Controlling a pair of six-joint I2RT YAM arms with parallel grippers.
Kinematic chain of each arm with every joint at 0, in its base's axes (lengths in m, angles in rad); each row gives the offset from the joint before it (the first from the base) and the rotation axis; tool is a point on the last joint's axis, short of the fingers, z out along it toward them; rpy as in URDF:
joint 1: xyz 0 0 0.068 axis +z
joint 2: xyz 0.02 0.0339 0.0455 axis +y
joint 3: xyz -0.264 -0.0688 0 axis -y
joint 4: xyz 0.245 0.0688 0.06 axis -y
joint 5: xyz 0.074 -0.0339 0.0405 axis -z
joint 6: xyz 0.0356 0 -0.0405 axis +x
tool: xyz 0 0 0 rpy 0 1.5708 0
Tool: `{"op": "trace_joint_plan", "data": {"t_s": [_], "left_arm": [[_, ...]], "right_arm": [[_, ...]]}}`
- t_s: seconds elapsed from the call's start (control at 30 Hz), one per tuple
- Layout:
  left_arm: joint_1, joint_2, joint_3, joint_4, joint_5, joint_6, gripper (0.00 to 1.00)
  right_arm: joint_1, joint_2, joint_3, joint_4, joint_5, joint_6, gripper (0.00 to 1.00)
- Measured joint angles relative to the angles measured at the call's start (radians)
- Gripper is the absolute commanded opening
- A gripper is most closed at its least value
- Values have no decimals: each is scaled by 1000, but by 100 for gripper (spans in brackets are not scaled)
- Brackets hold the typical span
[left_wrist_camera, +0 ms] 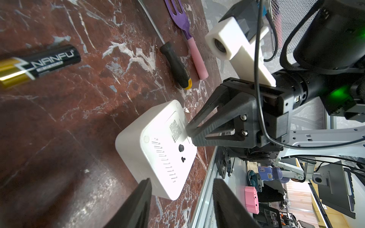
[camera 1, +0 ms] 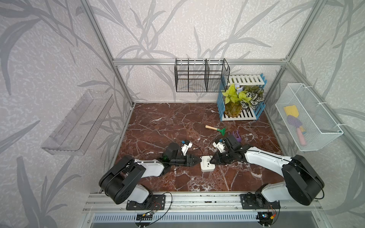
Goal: Remove the battery from the alarm
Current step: Install the cover on the alarm.
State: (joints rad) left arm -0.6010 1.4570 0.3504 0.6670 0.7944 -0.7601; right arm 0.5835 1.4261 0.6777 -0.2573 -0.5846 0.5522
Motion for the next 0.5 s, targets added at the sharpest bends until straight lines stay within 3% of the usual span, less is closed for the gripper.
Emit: {"op": "trace_joint_plan", "data": {"t_s": [0.5], "left_arm": [[2,0,0,0,-8,-1,54]], "right_arm": [[0,0,8,24,-11,4,23]]}}
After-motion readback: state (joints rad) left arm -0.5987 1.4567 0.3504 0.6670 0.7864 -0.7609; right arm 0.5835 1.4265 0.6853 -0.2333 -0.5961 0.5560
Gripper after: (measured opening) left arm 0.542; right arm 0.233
